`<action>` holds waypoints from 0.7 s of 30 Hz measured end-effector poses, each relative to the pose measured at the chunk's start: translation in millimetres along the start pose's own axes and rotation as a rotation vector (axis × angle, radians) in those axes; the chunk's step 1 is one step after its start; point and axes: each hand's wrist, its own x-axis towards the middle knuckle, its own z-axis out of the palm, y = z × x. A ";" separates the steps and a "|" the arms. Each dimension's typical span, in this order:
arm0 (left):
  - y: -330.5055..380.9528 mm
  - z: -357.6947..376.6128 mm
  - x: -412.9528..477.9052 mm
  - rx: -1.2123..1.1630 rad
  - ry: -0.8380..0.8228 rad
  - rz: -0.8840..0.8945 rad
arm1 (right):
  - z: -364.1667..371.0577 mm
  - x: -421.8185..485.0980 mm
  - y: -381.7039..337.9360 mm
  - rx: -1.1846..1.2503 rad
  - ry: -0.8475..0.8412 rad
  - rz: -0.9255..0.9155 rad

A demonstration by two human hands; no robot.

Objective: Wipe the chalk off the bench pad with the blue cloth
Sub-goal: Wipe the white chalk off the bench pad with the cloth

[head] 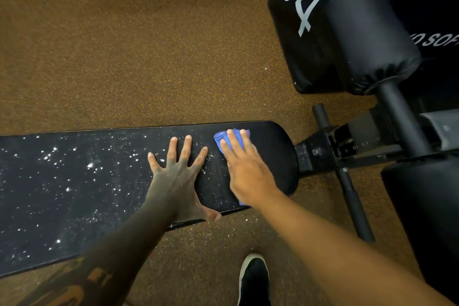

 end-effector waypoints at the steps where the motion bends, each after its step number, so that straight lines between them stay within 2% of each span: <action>1: 0.0 -0.8 -1.0 0.000 0.003 0.003 | -4.0 -0.2 3.6 -0.019 -0.005 -0.011; 4: -5.4 -1.2 -4.2 0.009 0.031 0.038 | -17.3 7.4 14.1 -0.097 0.018 0.068; 8: -11.6 -2.1 -3.8 0.026 0.021 0.054 | -8.5 8.2 9.5 -0.059 -0.061 -0.008; 12: -6.7 -1.4 -1.1 0.040 0.018 0.080 | 4.1 -19.4 -8.6 0.068 0.051 0.176; 16: -13.2 4.8 -6.1 0.049 0.031 0.074 | 20.9 -54.5 -25.9 0.085 0.070 0.106; 17: -15.5 4.7 -6.1 0.049 0.025 0.081 | 21.2 -53.1 -19.1 0.102 0.089 0.135; 20: -18.6 1.9 -5.2 0.045 0.026 0.102 | 17.8 -49.2 -16.8 0.180 0.193 0.427; 21: -19.3 1.9 -6.4 0.049 0.035 0.105 | 21.1 -53.4 -27.8 0.195 0.199 0.414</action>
